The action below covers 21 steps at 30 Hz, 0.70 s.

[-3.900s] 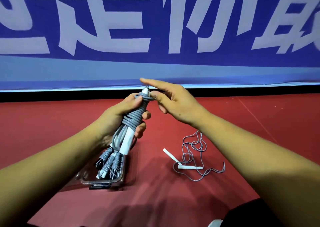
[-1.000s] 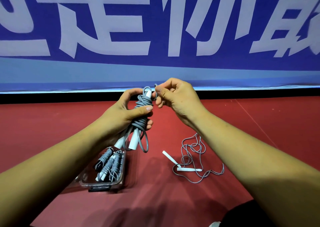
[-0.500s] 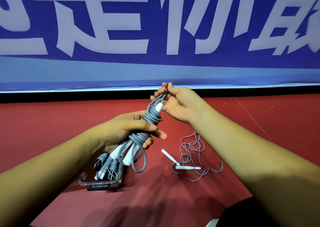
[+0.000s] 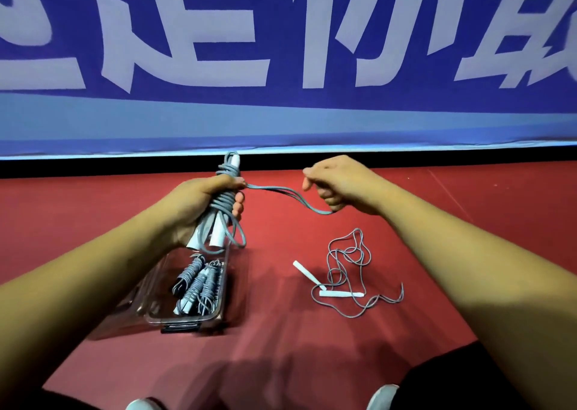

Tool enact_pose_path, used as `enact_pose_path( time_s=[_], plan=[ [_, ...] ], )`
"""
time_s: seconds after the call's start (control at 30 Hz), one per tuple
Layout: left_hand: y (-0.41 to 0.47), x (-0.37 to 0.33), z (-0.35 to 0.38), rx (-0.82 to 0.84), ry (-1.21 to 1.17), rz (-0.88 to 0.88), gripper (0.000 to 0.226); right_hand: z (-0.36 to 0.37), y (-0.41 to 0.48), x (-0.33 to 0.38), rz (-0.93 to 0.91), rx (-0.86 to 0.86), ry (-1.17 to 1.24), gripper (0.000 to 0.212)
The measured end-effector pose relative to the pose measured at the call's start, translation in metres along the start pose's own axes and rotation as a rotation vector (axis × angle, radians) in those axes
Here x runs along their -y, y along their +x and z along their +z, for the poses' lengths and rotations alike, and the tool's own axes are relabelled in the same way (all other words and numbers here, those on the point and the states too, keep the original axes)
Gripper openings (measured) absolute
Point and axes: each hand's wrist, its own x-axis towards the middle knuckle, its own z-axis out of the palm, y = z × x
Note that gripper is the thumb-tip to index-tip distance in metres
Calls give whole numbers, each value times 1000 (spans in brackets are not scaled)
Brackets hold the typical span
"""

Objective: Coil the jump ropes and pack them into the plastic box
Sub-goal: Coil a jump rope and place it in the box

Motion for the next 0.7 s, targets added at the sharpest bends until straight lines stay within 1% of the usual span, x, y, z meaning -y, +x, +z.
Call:
enact_pose_path(
  time_s=[0.03,0.07,0.1,0.13,0.17,0.2,0.23,0.3,0.33,0.37,0.4,0.43,0.5,0.53,0.57,0.6,0.63,0.67,0.7],
  plan=[
    [-2,1,4,48,85,-26,12,4,0,4,-98,-34,-223,27],
    [-4,3,7,103,197,-36,11,8,1,8,-189,-60,-435,29],
    [-7,6,10,152,301,-36,10,10,1,9,-255,-74,-607,43],
    [-9,7,12,198,383,-35,11,12,2,8,-282,-75,-704,63],
    [-10,7,13,234,440,-38,13,14,2,7,-290,-74,-739,76],
    [-11,6,13,260,472,-42,12,19,3,5,-316,-63,-743,79],
    [-12,5,14,283,482,-47,11,24,2,5,-366,-34,-721,74],
    [-14,3,15,319,470,-50,9,33,3,3,-463,50,-620,49],
    [-15,2,15,328,463,-49,8,37,2,4,-491,88,-559,41],
    [-18,1,16,342,451,-46,6,40,2,5,-487,107,-502,38],
    [-19,-1,16,358,430,-42,4,44,1,6,-459,125,-414,37],
    [-21,-2,16,375,401,-34,7,48,0,8,-409,154,-267,34],
    [-23,-6,15,405,343,-25,20,57,-4,14,-276,226,131,30],
    [-24,-8,14,421,321,-24,23,59,-5,16,-205,293,280,27],
    [-25,-9,13,429,314,-22,25,60,-7,18,-146,370,342,22],
    [-26,-9,12,425,317,-18,26,59,-10,20,-106,441,328,16],
    [-26,-9,10,413,331,-17,25,56,-12,20,-90,482,274,16],
    [-26,-8,7,397,349,-18,22,51,-11,19,-97,472,204,19],
    [-26,-7,4,376,366,-27,19,45,-9,18,-118,412,123,26]
  ],
)
